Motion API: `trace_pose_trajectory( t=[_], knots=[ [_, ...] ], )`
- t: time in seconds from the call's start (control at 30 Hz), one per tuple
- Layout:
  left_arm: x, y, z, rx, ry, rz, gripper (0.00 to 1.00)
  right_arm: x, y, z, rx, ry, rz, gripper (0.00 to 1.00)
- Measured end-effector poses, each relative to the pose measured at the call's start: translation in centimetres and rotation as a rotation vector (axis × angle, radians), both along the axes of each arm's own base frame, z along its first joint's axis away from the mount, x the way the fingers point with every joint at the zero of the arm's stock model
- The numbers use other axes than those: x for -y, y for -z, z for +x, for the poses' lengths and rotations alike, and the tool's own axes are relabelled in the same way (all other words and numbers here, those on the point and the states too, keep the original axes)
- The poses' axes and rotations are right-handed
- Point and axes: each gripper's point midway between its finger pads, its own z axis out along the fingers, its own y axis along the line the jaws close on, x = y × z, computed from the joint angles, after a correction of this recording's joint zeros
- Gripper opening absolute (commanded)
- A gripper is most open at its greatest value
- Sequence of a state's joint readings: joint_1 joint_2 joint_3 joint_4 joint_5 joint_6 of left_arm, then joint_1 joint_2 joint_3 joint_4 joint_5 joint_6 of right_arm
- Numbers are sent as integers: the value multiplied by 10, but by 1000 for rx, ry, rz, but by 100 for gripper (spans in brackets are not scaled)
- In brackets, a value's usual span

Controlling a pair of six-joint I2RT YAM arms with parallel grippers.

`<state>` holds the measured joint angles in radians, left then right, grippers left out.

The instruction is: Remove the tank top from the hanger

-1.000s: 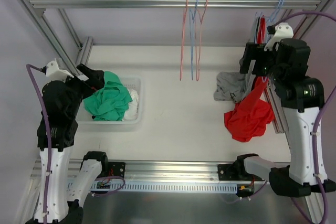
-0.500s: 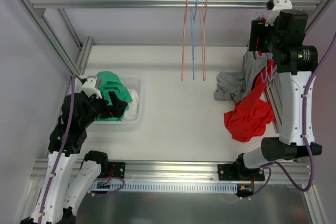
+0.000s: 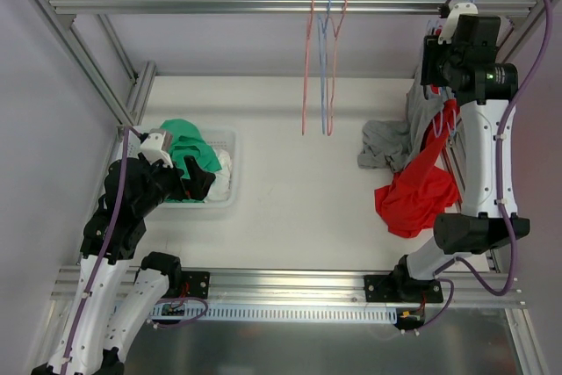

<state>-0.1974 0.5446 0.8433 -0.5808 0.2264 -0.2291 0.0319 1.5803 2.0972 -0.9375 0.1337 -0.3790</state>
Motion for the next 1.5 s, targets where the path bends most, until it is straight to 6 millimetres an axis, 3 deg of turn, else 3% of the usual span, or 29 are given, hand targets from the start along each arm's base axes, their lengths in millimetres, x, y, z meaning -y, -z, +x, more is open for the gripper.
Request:
trace_pose_trajectory(
  t=[0.03,0.1,0.23,0.4,0.67,0.8,0.97,1.27,1.5],
  knots=[
    [0,0,0,0,1,1,99,0,3,2,-9,-1,3,33],
    [0,1,0,0,1,2,99,-3,7,5,-19,-11,17,20],
    [0,0,0,0,3,2,99,-10,8,5,-18,-30,53,1],
    [1,1,-1,-3,10,0,99,-28,8,6,-18,-74,87,0],
    [3,2,-1,-4,18,-3,99,-86,8,8,29,-199,167,0],
    [5,1,-3,-2,33,-10,99,-100,8,5,62,-222,233,0],
    [7,-1,-5,5,46,-17,99,-109,-14,-1,146,-247,313,0],
    [20,-16,-9,35,110,-73,99,-113,-58,-37,286,-295,381,0],
    [49,-67,-14,128,236,-163,99,-108,-52,-77,318,-316,387,0]
  ],
)
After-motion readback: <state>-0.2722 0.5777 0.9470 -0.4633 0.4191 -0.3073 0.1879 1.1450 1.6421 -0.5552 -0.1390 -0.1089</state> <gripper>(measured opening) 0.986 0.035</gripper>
